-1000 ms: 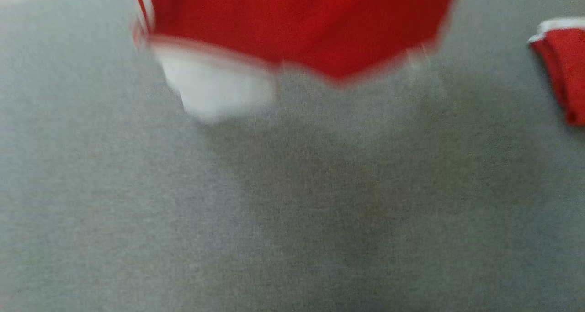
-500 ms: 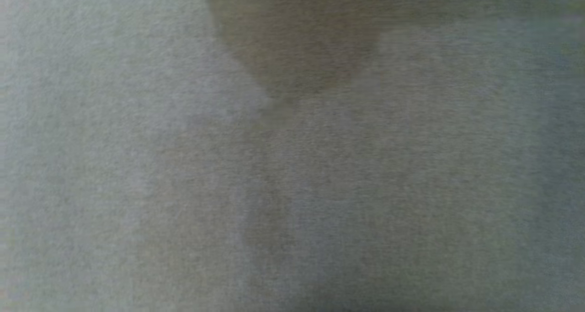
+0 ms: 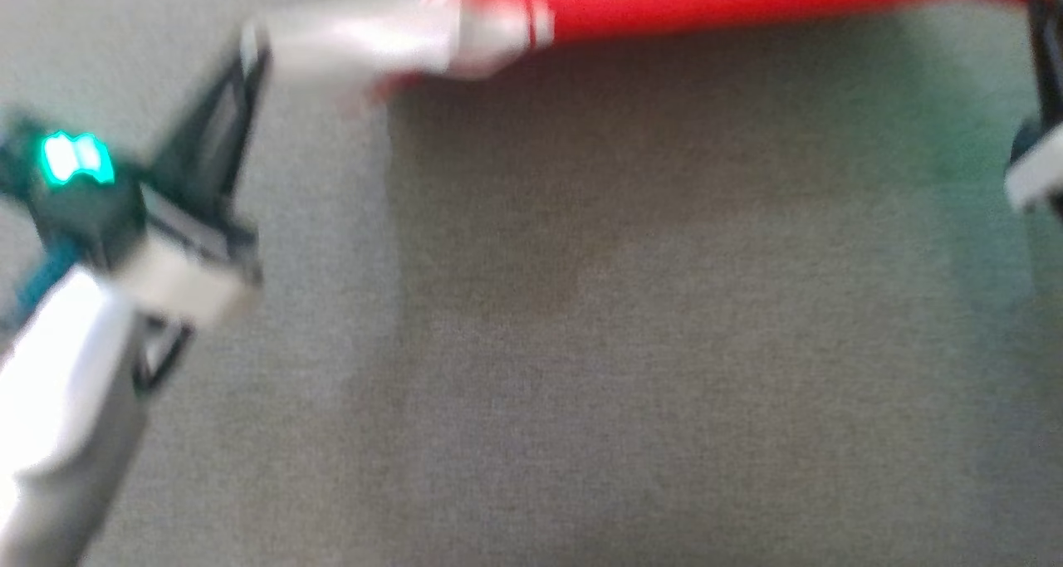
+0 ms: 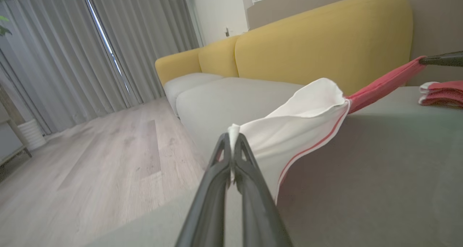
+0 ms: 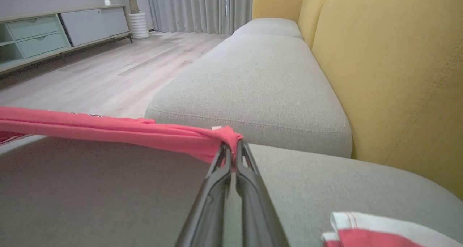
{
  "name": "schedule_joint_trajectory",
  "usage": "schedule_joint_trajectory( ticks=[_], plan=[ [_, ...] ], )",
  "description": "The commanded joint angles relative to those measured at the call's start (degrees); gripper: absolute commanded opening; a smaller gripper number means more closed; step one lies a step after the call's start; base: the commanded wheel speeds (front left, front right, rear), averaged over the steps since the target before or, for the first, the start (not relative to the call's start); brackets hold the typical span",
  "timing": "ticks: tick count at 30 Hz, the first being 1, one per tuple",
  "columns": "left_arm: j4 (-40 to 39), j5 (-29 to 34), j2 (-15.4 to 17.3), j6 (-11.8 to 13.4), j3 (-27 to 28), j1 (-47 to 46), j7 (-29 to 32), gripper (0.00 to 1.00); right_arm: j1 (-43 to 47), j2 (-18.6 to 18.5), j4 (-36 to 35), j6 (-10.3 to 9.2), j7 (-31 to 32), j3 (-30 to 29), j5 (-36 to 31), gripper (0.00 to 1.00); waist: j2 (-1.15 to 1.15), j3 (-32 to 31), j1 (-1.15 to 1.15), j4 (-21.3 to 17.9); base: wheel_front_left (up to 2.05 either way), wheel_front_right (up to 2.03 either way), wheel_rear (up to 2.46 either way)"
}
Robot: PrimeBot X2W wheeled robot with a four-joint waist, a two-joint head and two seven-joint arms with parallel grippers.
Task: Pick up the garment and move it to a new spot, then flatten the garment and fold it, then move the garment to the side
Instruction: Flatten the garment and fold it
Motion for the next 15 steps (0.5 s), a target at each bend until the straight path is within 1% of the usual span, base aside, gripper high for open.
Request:
schedule_joint_trajectory(
  ticks=[1,4,9,15],
  plan=[
    [-1.94,-0.74,3.76,0.18,3.09,0.68,-0.09,0.0,2.84,-2.68,-1.73,0.39,-0.83,0.0,1.0,0.0,0.0,-4.38,0.02,-0.48,0.0,0.0,0.0],
    [-3.43,-1.75,4.72,0.14,2.68,7.92,-0.09,0.0,9.11,-4.32,-4.29,0.39,-1.03,-0.09,2.58,0.0,0.0,-6.91,0.02,-0.89,0.0,0.0,0.0],
    [-5.76,-3.38,5.03,0.12,0.95,18.8,-0.09,0.0,18.13,-6.16,-8.93,0.39,-1.17,-1.17,3.44,0.0,0.0,-9.33,0.02,-1.58,0.0,0.0,0.0],
    [-7.24,-4.12,5.2,1.06,-0.7,26.66,0.0,0.0,28.26,-7.33,-14.18,0.39,-0.36,-4.13,2.73,0.0,0.0,-10.78,0.02,-1.44,0.0,0.0,0.0]
  ],
)
